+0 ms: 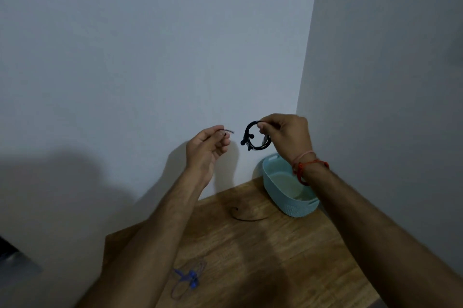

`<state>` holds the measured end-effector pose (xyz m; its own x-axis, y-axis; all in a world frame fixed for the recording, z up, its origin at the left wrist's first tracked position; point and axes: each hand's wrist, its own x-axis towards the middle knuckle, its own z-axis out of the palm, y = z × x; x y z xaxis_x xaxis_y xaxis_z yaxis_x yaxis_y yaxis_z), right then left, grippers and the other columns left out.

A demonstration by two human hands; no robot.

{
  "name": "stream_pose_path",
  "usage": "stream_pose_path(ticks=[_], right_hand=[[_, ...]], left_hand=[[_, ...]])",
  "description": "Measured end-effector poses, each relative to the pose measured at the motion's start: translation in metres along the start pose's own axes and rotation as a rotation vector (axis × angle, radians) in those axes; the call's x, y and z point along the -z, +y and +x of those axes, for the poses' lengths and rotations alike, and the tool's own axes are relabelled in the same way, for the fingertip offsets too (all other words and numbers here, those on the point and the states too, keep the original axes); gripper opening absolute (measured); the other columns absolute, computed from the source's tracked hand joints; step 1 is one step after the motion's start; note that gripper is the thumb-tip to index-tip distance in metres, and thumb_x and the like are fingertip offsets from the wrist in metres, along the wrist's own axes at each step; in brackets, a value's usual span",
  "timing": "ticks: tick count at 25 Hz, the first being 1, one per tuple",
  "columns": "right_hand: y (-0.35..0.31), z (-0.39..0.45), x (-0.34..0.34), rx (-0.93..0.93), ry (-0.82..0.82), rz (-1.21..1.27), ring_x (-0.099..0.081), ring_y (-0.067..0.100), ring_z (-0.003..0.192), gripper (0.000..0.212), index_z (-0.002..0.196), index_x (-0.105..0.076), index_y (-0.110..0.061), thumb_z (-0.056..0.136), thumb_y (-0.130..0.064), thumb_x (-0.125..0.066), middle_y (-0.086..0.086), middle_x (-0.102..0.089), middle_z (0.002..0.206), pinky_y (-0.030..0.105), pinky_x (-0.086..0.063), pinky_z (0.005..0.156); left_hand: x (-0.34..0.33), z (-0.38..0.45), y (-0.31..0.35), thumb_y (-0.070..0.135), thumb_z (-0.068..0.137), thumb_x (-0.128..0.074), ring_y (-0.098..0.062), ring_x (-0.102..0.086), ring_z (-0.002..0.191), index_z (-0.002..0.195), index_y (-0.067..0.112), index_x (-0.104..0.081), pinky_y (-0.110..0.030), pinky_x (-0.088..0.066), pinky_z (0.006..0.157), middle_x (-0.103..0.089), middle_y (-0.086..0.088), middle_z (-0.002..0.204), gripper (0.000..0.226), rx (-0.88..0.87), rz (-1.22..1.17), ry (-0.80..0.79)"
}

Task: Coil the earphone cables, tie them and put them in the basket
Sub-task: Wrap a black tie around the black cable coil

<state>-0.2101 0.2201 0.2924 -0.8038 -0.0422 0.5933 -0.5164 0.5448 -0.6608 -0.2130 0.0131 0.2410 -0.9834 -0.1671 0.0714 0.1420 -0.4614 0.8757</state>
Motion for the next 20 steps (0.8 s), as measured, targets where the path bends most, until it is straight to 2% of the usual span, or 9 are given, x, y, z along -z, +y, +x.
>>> stream_pose_path(ticks=[4, 8, 11, 14, 17, 20], right_hand=[[-0.005, -0.001, 0.006, 0.031, -0.114, 0.053, -0.073, 0.015, 0.064, 0.007, 0.089, -0.080, -0.009, 0.088, -0.013, -0.075, 0.003, -0.077, 0.073, 0.029, -0.060, 0.072], [-0.009, 0.005, 0.010, 0.018, -0.148, 0.134, -0.074, 0.021, 0.067, 0.007, 0.088, -0.080, -0.008, 0.088, -0.012, -0.075, 0.004, -0.078, 0.074, 0.035, -0.061, 0.073], [-0.014, 0.012, 0.012, 0.037, -0.140, 0.191, -0.074, 0.023, 0.070, 0.006, 0.089, -0.080, -0.008, 0.088, -0.011, -0.075, 0.005, -0.078, 0.074, 0.035, -0.060, 0.075], [-0.017, 0.018, 0.016, 0.051, -0.148, 0.221, -0.075, 0.020, 0.072, 0.006, 0.089, -0.080, -0.010, 0.088, -0.011, -0.074, 0.004, -0.078, 0.075, 0.033, -0.061, 0.077], [-0.018, 0.020, 0.018, 0.074, -0.128, 0.188, -0.073, 0.015, 0.070, 0.006, 0.088, -0.081, -0.011, 0.088, -0.012, -0.075, -0.001, -0.077, 0.073, 0.029, -0.060, 0.075], [-0.018, 0.020, 0.015, 0.114, -0.081, 0.100, -0.072, 0.010, 0.069, 0.007, 0.087, -0.082, -0.012, 0.087, -0.014, -0.075, -0.004, -0.077, 0.072, 0.026, -0.058, 0.072]], left_hand=[[-0.017, -0.008, 0.018, 0.009, 0.090, -0.076, -0.009, -0.068, 0.067, 0.107, 0.003, -0.077, -0.018, -0.053, 0.057, -0.076, -0.006, 0.086, 0.018, 0.011, 0.009, 0.029], [-0.039, -0.007, 0.033, 0.005, 0.091, -0.072, -0.005, -0.060, 0.060, 0.104, 0.007, -0.075, -0.014, -0.043, 0.049, -0.074, -0.003, 0.083, 0.014, 0.077, -0.002, 0.003], [-0.054, -0.010, 0.036, 0.005, 0.090, -0.074, -0.008, -0.058, 0.055, 0.097, 0.011, -0.078, -0.016, -0.035, 0.043, -0.077, -0.004, 0.082, 0.011, 0.045, 0.188, -0.002], [-0.064, -0.011, 0.040, 0.009, 0.088, -0.075, -0.007, -0.047, 0.045, 0.091, 0.017, -0.082, -0.017, -0.029, 0.041, -0.078, -0.001, 0.079, 0.011, 0.004, 0.360, 0.054], [-0.066, -0.010, 0.049, 0.011, 0.082, -0.077, -0.006, -0.028, 0.042, 0.092, 0.016, -0.082, -0.016, -0.022, 0.037, -0.074, 0.002, 0.074, 0.012, 0.148, 0.316, 0.008], [-0.064, -0.009, 0.057, 0.011, 0.087, -0.068, -0.003, -0.023, 0.040, 0.091, 0.015, -0.083, -0.015, -0.012, 0.036, -0.073, 0.006, 0.074, 0.016, 0.346, 0.229, -0.111]])
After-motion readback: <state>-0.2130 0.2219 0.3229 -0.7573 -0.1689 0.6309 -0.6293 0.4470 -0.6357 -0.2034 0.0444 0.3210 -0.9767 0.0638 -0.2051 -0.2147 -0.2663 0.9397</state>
